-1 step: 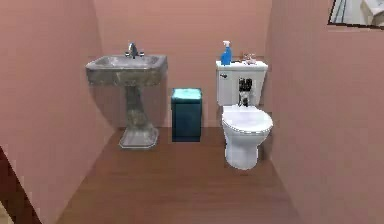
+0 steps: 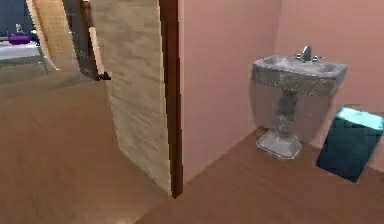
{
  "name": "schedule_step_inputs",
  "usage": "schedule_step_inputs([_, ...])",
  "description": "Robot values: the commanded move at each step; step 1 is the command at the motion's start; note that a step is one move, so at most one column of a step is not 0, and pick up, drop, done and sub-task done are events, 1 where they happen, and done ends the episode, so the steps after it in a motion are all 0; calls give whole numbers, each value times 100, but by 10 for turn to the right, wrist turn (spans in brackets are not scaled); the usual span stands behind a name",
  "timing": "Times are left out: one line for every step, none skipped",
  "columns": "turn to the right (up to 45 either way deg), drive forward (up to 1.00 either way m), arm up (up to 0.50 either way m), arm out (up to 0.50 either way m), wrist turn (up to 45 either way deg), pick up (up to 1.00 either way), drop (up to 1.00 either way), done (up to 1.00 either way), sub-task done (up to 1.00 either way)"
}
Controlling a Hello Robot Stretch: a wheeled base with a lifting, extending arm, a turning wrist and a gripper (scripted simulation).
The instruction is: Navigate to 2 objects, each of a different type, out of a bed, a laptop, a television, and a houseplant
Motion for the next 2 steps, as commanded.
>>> schedule_step_inputs([-360,0,0,0,0,0,0,0,0])
schedule_step_inputs([0,100,0,0,0,0,0,0,0])
